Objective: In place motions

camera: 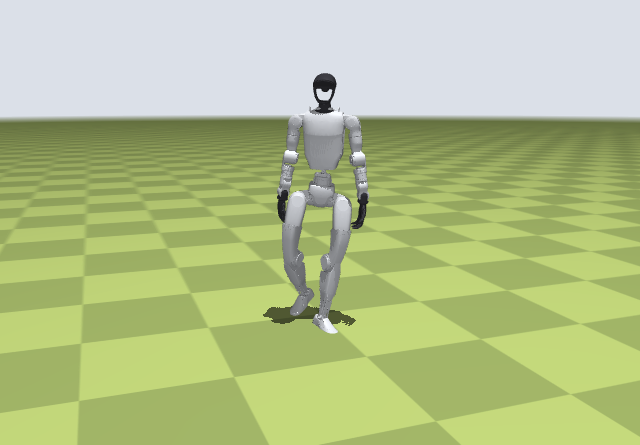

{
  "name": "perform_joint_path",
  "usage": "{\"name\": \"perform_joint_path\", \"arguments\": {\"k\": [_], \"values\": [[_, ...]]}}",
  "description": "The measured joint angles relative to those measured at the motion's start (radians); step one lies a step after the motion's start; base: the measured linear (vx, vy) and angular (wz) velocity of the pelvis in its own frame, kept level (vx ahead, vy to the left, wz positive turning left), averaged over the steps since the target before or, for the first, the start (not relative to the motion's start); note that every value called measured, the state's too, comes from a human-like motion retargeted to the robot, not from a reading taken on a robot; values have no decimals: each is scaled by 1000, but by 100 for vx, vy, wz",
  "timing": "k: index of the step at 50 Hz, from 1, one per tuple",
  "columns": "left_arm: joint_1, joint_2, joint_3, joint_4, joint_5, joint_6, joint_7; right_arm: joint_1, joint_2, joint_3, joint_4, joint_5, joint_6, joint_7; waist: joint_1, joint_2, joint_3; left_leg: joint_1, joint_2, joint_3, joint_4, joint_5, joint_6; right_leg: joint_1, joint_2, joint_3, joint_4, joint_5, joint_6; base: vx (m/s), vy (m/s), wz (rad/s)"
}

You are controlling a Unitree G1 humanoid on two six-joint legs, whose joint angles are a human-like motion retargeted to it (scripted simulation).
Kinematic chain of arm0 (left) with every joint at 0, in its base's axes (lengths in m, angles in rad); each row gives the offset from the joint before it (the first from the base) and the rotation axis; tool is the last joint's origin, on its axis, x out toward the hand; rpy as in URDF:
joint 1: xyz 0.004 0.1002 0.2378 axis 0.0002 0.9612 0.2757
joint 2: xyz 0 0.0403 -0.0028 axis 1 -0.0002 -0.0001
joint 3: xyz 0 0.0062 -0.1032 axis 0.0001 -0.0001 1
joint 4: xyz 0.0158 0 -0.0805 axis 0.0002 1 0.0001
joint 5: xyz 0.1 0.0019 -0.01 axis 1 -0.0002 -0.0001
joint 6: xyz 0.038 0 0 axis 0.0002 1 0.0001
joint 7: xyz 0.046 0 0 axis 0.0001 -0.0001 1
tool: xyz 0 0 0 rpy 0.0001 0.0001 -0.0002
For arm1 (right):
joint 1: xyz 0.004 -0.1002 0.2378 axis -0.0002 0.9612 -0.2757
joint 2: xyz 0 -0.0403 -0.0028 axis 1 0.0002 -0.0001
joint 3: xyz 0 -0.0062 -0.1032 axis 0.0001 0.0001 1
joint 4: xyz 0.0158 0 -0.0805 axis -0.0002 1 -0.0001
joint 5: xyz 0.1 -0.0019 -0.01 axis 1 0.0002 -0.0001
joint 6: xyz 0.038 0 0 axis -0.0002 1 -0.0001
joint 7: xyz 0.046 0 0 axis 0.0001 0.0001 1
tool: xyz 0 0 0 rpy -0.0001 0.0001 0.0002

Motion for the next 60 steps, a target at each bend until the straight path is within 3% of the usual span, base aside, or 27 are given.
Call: {"name": "perform_joint_path", "arguments": {"k": [2, 5, 8, 10, 12, 15, 18, 20, 26, 35, 54, 60], "values": [[-31, 9, -22, -45, 10, -3, 4, 11, -4, -25, 45, 64, 13, 9, -45, 5, 17, -9, 0, -46, 2, 7, 3, -39, 52, 82, -32, -29, 4, 3, -9, 155], [-66, 21, -59, -107, 2, -14, 3, 37, -8, -45, 89, 146, 19, 35, -102, -4, 28, -20, -19, -102, 2, 16, 7, -90, 109, 163, -147, -56, -35, 7, -12, 134], [-82, 13, -85, -143, -1, -24, -1, 75, -7, -52, 103, 168, 15, 32, -149, -42, 41, -3, -75, -160, 5, 15, 13, -93, 132, 244, -337, -58, -36, 12, -10, 131], [-82, -1, -95, -146, -4, -32, -2, 98, -9, -44, 110, 149, 11, 26, -133, -74, 52, 28, -110, -168, 5, 8, 13, -67, 167, 332, -439, 7, -137, 16, -6, 5], [-84, -7, -101, -121, -6, -39, -7, 105, -10, -32, 118, 107, 17, 35, -31, -113, 45, 50, -131, -92, 1, -5, 9, -24, 119, 275, -444, 31, -120, 16, -3, -128], [-70, -46, -99, -43, 11, -45, 13, 102, -2, -35, 111, 3, 46, 59, 21, -97, 45, 64, -119, -104, 0, -7, 5, -7, 94, 180, -428, 15, -111, 9, -2, 5], [-39, -59, -91, 51, -19, -63, 36, 91, 3, -9, 68, -66, 46, 51, 4, -83, 41, 76, -111, -113, 3, -10, 7, 25, 118, 167, -466, 21, -120, 8, -5, 51], [-12, -49, -85, 99, -9, -61, 13, 81, 8, 18, 26, -85, 31, 34, -87, -68, 32, 67, -113, -179, 11, -5, 7, 38, 115, 101, -492, 29, -117, 9, -3, 112], [62, -40, -67, 160, 95, -48, 89, 49, 30, 14, -72, -4, -22, 27, -19, -82, 18, 88, -127, -126, -5, -13, 1, 69, 135, 137, -556, 49, -140, 1, 1, -16], [128, -17, -23, 174, 92, -26, 47, -2, 55, 14, -111, 110, -32, 63, 10, -82, -6, 91, -131, -128, -16, -10, -8, 83, 139, 123, -593, 62, -142, 0, 1, 4], [59, -42, -64, 69, 69, -35, 15, 31, 35, 50, 72, -3, 8, 44, 33, -87, -36, 91, -129, -137, -18, -11, -12, 89, 140, 117, -588, 54, -130, 0, 0, 3], [55, -34, -69, 70, 79, -36, 18, 45, 27, 43, 88, 2, 9, 32, 132, -90, -44, 99, -107, -32, -24, -25, -22, 93, 161, 226, -590, 52, -134, 0, 0, -91]]}}
